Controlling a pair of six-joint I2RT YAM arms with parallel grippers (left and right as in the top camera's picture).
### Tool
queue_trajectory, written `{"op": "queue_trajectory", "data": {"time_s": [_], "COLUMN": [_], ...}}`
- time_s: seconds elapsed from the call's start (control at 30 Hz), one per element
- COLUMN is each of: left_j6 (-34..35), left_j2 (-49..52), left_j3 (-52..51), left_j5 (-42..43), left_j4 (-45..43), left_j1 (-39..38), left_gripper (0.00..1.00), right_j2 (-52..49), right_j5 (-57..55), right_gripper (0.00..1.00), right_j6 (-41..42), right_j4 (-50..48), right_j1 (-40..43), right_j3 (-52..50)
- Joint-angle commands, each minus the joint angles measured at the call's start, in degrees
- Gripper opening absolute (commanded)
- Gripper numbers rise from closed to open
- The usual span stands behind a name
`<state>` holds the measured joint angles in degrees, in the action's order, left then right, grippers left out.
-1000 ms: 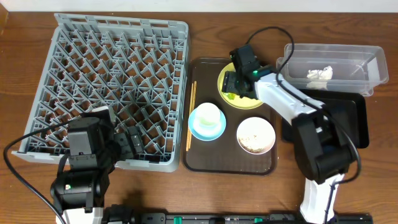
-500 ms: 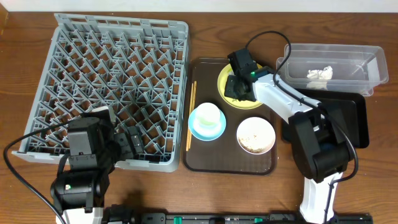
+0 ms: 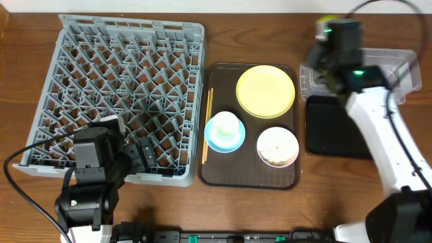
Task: Sort waste into correct bins and load items into the dishwasher
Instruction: 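Move the wrapper with the right gripper and release it into the clear bin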
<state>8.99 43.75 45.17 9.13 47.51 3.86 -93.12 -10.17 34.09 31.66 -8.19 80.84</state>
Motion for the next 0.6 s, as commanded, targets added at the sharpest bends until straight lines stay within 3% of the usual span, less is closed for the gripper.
{"op": "queue_trajectory", "data": {"time_s": [0.0, 0.23, 0.5, 0.57], "left_j6": [0.24, 0.24, 0.24, 0.24], "left_j2": [-0.02, -0.02, -0.02, -0.02], "left_j3": [1.20, 1.20, 1.20, 1.20], "left_j5": [0.74, 0.74, 0.74, 0.74], "left_j4": [0.04, 0.02, 0.00, 0.00], "left_j1": [-0.13, -0.13, -0.13, -0.13], "left_gripper": [0.94, 0.94, 0.95, 0.94], "right_j2": [-2.08, -6.32, -7.74, -7.17], "right_j5": [-3.72, 0.87, 4.92, 7.04], "right_gripper": [0.01, 0.05, 0.73, 0.82], "right_j6": [1.95, 4.68, 2.21, 0.04], "right_j4": [1.53, 2.38, 2.12, 1.66], "right_j1": [5.22, 12.44, 13.79, 13.79], "right_j3": [-0.28, -0.28, -0.28, -0.26]}}
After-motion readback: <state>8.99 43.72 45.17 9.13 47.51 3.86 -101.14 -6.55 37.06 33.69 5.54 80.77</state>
